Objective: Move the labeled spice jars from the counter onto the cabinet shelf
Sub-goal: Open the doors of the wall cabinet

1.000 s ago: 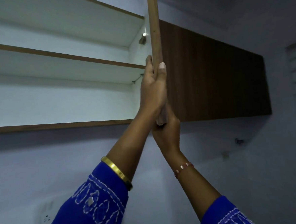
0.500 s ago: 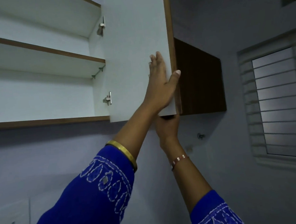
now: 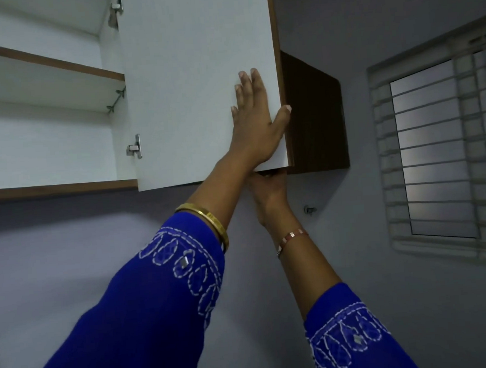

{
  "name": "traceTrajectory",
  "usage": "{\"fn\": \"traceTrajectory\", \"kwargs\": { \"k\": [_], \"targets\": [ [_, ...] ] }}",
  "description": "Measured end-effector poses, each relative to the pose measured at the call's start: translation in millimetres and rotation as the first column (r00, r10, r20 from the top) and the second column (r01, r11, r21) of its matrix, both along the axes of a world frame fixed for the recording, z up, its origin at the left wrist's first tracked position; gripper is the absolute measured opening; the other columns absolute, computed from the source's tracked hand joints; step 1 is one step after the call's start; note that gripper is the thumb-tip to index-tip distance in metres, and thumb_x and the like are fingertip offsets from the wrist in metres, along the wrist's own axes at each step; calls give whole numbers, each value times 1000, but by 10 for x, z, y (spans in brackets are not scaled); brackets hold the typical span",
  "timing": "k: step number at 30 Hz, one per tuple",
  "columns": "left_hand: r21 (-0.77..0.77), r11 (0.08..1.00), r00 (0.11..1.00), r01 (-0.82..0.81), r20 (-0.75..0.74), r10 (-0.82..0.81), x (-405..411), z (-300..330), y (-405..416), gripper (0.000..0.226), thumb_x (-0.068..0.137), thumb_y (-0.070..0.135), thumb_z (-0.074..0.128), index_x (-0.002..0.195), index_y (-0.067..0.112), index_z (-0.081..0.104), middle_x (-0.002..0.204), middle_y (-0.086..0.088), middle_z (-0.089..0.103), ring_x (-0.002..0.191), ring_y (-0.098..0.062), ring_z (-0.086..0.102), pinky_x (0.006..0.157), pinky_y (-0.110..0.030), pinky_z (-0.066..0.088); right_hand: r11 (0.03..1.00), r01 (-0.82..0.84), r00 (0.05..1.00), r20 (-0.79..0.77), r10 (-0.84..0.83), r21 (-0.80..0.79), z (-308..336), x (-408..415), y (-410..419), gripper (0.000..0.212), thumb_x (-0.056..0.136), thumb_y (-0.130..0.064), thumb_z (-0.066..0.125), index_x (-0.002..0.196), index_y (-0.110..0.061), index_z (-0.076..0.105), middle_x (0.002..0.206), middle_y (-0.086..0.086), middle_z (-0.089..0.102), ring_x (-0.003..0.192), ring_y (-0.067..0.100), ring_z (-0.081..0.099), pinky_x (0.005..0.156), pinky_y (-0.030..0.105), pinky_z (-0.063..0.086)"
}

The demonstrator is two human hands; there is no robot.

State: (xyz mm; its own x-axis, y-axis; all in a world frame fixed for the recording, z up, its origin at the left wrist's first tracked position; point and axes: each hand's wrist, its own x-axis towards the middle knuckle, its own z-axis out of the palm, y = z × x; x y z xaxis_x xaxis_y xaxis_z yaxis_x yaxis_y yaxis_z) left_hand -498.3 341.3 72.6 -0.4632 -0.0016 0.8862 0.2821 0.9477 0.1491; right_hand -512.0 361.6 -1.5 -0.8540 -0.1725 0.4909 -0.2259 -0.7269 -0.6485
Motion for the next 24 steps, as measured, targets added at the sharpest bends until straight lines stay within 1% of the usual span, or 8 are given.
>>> {"fn": "traceTrajectory", "kwargs": {
  "k": [4,7,10,12,15,19,21,24],
  "targets": [
    [-25,1000,1000,1,-9,-2,66,-17,-49,73,98,38,34,147,8,-11,156,-13,-19,145,-27,-15,117,-44,-4,998,60,997,-55,-60,8,-27,76,-17,47,85,4,59,129,-1,45,126,14,56,119,25,52,92,24,40],
    [-54,998,1000,-11,-28,10,187,-49,-139,69,99,37,31,148,8,-7,158,-11,-13,146,-25,-10,118,-41,-1,948,310,939,-182,-293,73,-102,169,-91,20,93,5,43,107,-2,55,94,6,58,94,19,56,84,24,47],
    [-101,994,999,-41,-36,38,339,-125,-300,60,101,32,27,148,8,0,159,-10,-4,147,-22,-3,119,-37,1,920,358,923,-206,-324,156,-153,241,-177,20,96,-5,43,100,6,59,83,11,58,81,22,52,78,34,47],
    [-110,990,996,-86,-41,82,451,-224,-434,55,101,29,26,148,8,7,159,-10,2,147,-21,0,119,-34,0,895,415,894,-253,-369,163,-234,265,-304,28,96,-13,46,104,10,58,97,22,63,89,32,56,81,37,44],
    [-144,970,980,-198,-44,194,692,-392,-747,53,101,27,27,148,8,14,158,-11,7,147,-22,3,118,-33,-1,906,412,898,-209,-387,93,-346,414,-653,37,96,-25,46,121,2,54,118,18,63,110,28,60,92,32,49],
    [-190,891,911,-413,-96,402,1294,-522,-1307,53,98,29,25,147,8,19,158,-11,12,147,-23,7,119,-34,1,890,374,904,-316,-288,259,-505,892,-1224,55,98,-33,39,146,-8,27,150,10,35,139,22,33,111,29,31],
    [-207,863,887,-461,-97,451,1356,-569,-1388,55,96,30,24,147,8,21,157,-12,14,147,-23,10,119,-35,3,826,492,829,-439,-347,275,-571,850,-1305,56,98,-34,38,147,-9,25,155,8,25,145,21,20,115,30,24],
    [-211,819,845,-534,-105,524,1618,-612,-1524,55,95,29,25,146,8,23,156,-13,18,146,-24,12,119,-35,3,760,591,732,-576,-364,270,-567,884,-1487,56,98,-35,38,147,-10,24,156,8,22,146,22,14,118,35,22]
  ]
}}
